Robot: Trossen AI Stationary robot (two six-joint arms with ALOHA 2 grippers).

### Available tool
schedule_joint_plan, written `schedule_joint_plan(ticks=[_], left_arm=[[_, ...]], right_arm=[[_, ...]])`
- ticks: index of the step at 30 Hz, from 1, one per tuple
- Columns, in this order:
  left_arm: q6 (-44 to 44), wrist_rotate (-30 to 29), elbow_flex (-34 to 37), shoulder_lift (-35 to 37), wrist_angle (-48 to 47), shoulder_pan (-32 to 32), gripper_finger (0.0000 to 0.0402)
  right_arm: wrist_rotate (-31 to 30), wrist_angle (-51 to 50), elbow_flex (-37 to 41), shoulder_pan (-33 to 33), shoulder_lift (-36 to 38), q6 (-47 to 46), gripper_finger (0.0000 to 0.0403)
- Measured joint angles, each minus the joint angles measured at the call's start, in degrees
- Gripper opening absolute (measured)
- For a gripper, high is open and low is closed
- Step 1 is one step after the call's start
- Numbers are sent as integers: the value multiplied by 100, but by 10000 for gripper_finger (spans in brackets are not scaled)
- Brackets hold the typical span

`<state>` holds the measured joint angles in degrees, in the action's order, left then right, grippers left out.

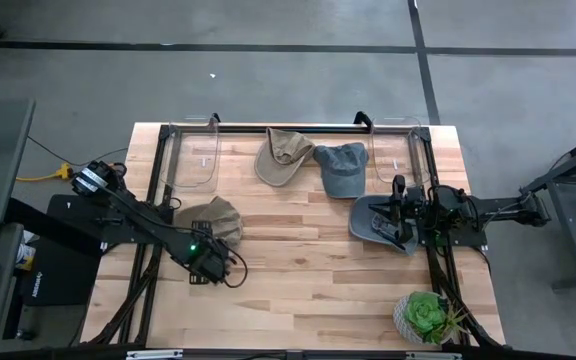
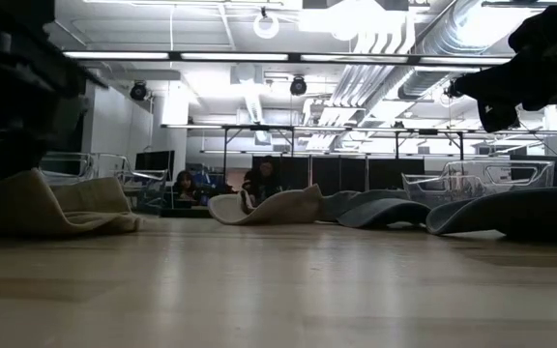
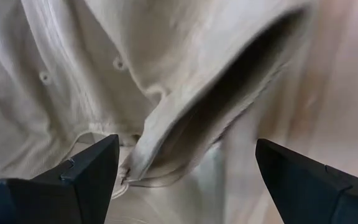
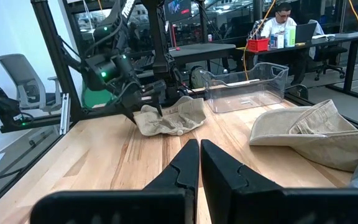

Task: Pick & Place hat
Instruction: Put the bottom brown cap into the left transparent bin

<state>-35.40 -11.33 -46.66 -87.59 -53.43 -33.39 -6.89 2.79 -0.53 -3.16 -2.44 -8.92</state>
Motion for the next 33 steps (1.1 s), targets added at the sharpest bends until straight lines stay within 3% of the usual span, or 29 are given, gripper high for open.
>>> schedule_joint_plan(ticks=[19,33], left_arm=[[-111,-429,155,0,294,0,328],[-124,-402,155,-2,271,4,171]], right_arm=[[1,0,2,0,-4,-1,12],[0,0,-1,0,-5,0,12]])
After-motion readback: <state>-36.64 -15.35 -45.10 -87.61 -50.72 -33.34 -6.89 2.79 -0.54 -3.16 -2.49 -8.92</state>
